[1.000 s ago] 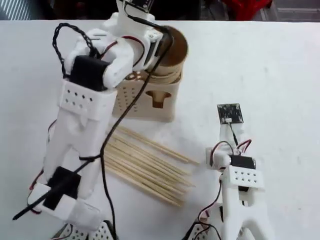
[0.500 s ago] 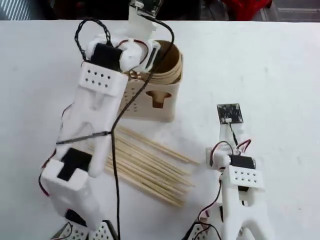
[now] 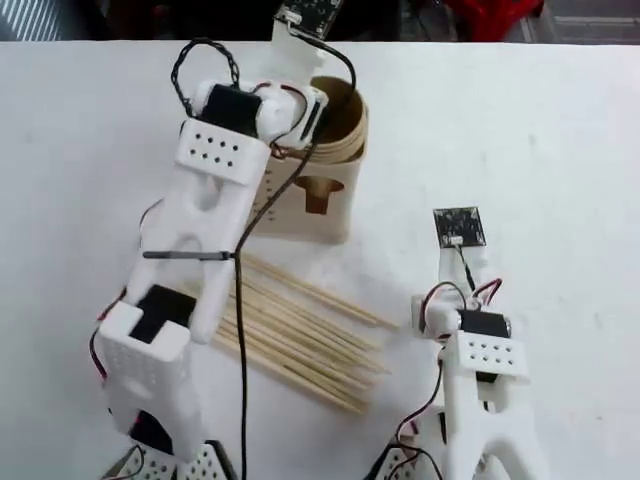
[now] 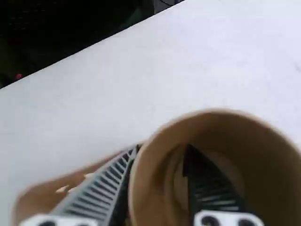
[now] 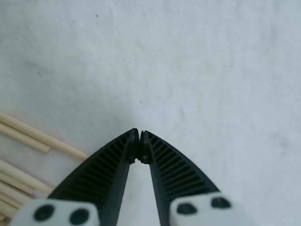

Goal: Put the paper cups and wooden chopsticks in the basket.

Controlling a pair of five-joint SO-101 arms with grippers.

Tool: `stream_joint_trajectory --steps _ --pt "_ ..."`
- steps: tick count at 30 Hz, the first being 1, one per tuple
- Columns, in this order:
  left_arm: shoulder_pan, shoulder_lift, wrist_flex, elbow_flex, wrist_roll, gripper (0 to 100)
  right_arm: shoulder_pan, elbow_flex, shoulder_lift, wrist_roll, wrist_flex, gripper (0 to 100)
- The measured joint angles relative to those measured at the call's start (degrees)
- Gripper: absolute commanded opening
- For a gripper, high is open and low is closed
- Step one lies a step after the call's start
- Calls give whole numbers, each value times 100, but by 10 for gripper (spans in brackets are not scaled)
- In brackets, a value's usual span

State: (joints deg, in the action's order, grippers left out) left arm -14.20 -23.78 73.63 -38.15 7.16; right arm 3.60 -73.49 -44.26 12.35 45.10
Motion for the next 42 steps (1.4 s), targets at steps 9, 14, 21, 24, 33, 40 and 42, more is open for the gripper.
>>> stream_joint_trajectory --steps 9,14,21,24,33,40,42 --pt "-105 1486 598 105 0 169 18 0 0 0 0 21" --pt "-141 2690 624 105 44 169 18 0 0 0 0 19" --pt "589 3437 1187 105 53 169 18 0 0 0 0 22" --pt "1670 3402 1635 105 -404 170 9 0 0 255 0 22" --pt "3886 1978 2022 2277 -1495 173 -1363 1345 325 1002 1407 110" --pt "3895 1644 220 4387 -2233 173 -2892 3349 1767 1354 2400 269" --pt "3895 1635 -237 4686 -2233 173 -3191 3587 2215 1600 2303 269"
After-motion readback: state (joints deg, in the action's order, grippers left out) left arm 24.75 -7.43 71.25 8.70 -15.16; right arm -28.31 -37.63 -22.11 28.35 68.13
